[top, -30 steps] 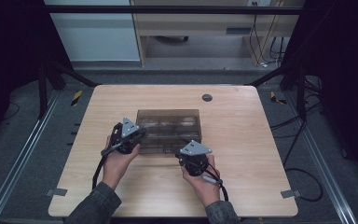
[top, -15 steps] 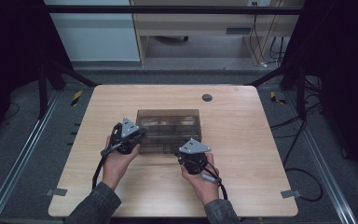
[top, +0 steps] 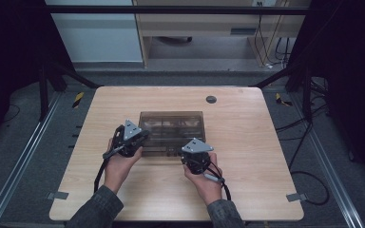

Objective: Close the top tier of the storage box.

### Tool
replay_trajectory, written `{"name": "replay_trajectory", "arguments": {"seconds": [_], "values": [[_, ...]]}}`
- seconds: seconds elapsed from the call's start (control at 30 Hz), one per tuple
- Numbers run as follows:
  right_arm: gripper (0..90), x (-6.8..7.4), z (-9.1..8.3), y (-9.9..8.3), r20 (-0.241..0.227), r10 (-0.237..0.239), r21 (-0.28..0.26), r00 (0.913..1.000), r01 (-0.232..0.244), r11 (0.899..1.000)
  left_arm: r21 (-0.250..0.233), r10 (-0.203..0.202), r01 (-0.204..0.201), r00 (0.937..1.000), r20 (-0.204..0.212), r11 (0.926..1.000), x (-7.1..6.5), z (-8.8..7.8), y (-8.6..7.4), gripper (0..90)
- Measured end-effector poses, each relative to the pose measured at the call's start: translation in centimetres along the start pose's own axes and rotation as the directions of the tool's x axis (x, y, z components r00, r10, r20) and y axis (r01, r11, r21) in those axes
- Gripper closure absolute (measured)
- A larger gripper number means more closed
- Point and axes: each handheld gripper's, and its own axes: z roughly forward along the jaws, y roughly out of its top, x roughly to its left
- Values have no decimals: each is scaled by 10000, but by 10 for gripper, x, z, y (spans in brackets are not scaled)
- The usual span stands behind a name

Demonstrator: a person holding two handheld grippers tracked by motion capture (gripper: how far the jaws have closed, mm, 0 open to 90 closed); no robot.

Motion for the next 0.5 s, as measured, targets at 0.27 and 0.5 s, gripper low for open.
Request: {"name": "replay_trajectory", "arguments": {"seconds": [0.27,0.5], "values": [[900,-2,5,2,31,104,-4,9999,-104,9999,-1,9,-9,10000,1,10000,0,0,0,887],[900,-5,8,3,71,214,-11,9997,-213,9998,46,54,-54,10000,17,10000,0,-1,0,887]]}}
